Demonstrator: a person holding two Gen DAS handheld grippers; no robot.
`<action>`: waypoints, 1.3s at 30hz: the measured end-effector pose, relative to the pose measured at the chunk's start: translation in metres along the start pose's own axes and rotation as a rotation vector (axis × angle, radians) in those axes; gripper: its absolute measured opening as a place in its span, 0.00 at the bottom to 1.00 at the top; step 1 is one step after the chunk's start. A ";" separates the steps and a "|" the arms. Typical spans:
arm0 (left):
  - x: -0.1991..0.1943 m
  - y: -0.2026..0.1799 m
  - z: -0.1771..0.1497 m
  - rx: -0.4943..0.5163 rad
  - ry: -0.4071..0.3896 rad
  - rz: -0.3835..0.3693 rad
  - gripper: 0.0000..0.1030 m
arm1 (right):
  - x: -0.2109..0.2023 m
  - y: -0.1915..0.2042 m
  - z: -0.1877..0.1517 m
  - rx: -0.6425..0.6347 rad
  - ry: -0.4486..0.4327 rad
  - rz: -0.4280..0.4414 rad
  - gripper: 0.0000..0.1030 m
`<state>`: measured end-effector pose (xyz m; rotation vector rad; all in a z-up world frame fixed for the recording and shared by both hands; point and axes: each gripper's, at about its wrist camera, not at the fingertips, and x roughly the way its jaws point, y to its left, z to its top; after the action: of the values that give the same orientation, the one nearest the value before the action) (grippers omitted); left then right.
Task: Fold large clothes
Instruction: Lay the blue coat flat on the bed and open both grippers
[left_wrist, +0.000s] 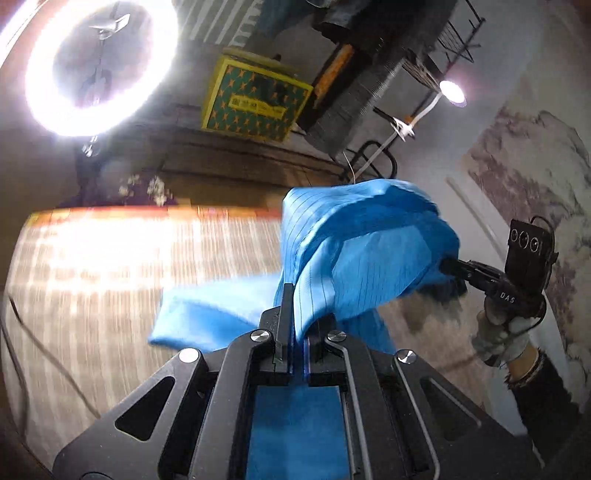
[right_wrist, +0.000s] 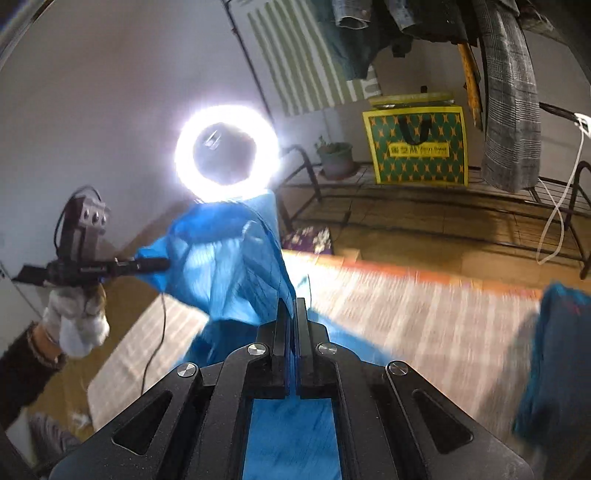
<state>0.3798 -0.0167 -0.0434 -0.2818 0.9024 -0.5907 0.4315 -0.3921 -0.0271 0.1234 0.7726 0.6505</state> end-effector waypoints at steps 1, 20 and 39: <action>-0.008 -0.007 -0.017 0.002 0.012 0.002 0.00 | -0.009 0.008 -0.011 -0.001 0.008 -0.001 0.00; -0.142 -0.060 -0.174 -0.002 0.051 0.048 0.01 | -0.137 0.071 -0.114 0.092 -0.003 -0.068 0.13; -0.402 -0.179 -0.152 0.062 -0.277 0.054 0.48 | -0.363 0.141 -0.106 0.034 -0.327 -0.105 0.41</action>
<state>0.0016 0.0780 0.2115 -0.2753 0.6213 -0.5142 0.0955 -0.5060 0.1645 0.2132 0.4709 0.5014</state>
